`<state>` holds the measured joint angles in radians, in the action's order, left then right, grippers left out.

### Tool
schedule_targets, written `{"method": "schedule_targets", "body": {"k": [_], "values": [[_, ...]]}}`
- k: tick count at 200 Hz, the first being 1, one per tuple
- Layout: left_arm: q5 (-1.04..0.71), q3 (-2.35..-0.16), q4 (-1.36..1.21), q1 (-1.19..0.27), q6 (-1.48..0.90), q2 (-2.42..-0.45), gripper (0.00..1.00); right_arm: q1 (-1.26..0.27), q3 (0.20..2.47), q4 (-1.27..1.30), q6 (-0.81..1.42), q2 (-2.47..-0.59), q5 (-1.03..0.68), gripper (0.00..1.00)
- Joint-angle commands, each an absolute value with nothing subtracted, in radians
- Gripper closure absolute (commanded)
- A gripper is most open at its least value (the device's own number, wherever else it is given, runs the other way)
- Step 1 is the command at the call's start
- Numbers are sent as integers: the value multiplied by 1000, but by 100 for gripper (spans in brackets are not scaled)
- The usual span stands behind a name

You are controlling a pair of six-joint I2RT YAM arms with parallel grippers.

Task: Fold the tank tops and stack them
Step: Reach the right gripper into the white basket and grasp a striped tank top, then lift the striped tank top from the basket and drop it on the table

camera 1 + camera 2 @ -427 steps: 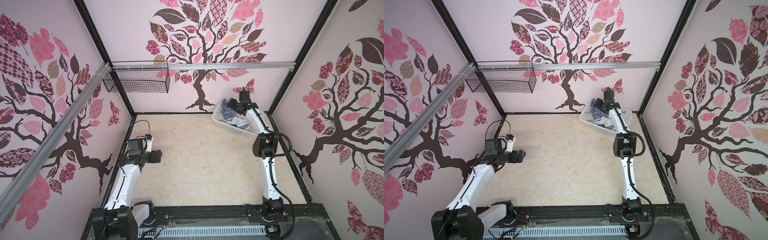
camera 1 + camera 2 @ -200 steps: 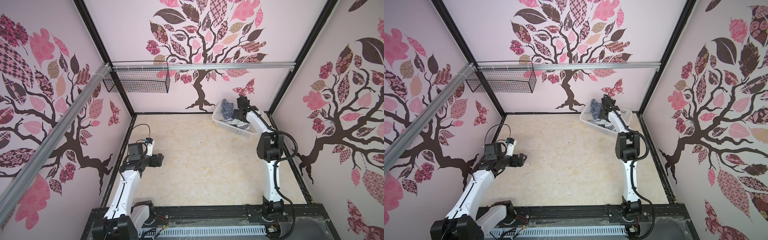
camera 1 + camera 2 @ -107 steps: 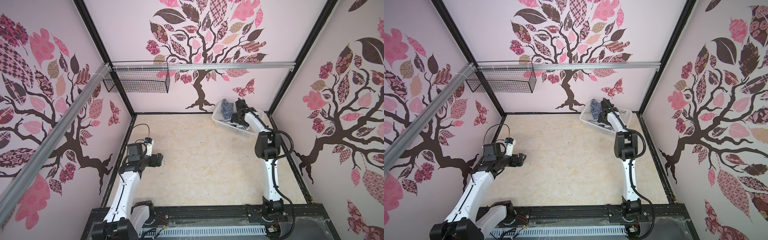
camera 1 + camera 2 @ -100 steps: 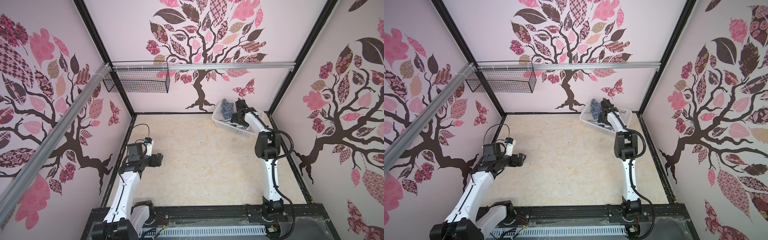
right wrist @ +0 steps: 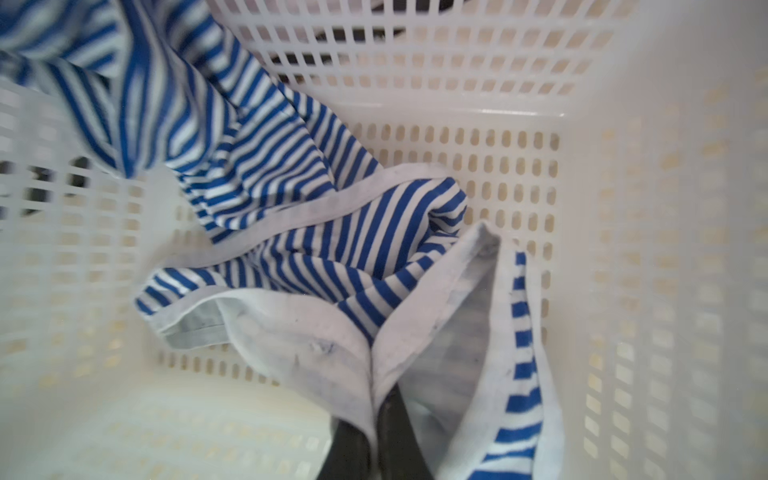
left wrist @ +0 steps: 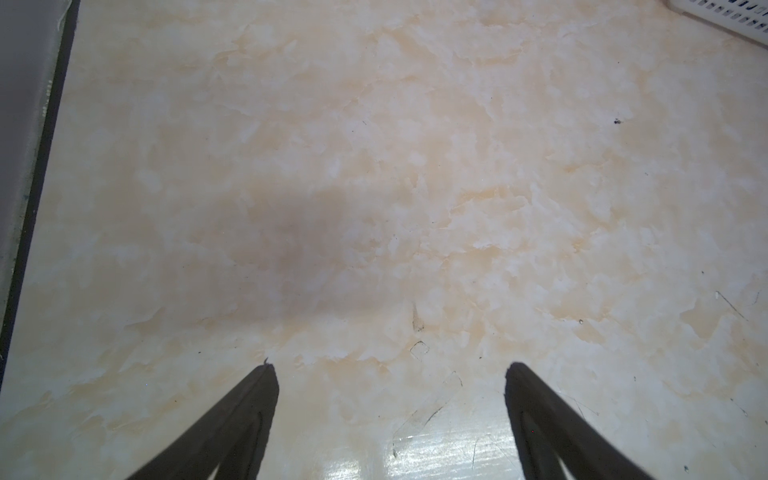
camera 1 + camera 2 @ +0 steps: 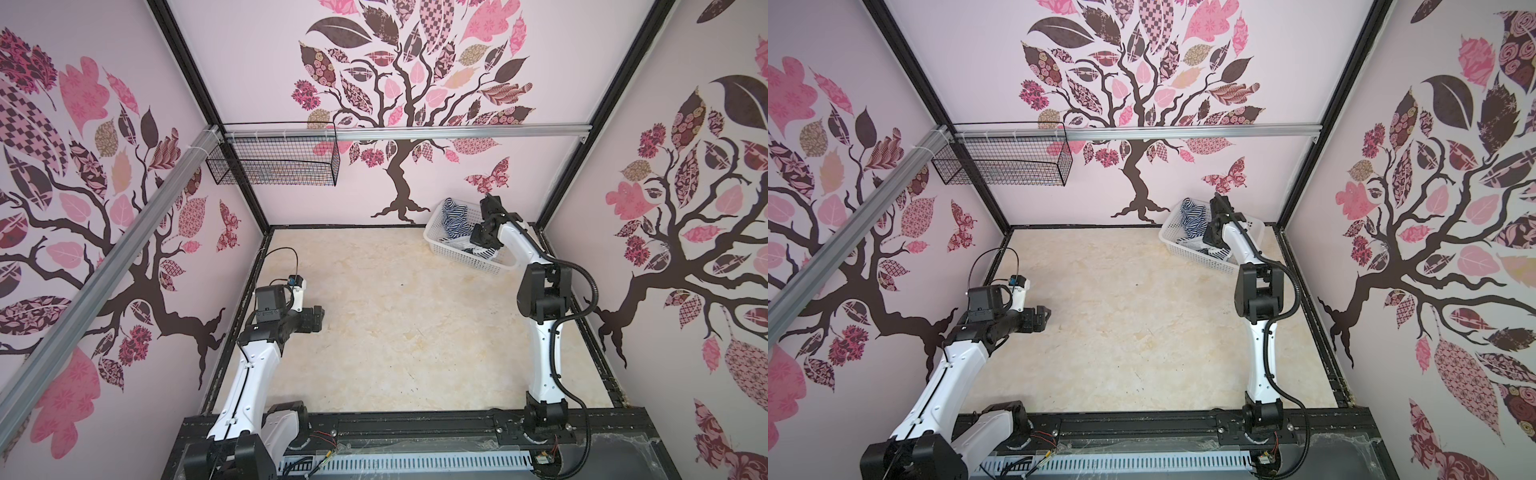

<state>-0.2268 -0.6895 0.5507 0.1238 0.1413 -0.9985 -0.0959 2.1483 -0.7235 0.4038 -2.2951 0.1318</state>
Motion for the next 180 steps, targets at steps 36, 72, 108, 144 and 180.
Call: {"method": "schedule_targets", "body": {"k": [36,72,108,144,180], "values": [[-227,-695,531,124,135,-988,10,-161,2292,-626,397,-1914,128,100],[-230,-703,533,125,136,-979,10,-294,2402,-621,347,-1746,142,100],[-243,-713,536,125,133,-960,10,-343,2400,-638,416,-1571,-19,100],[-265,-722,531,124,127,-956,10,-345,2319,-630,496,-1421,-245,100],[-294,-731,537,125,121,-949,10,-345,2163,-687,524,-1322,-299,100]]}}
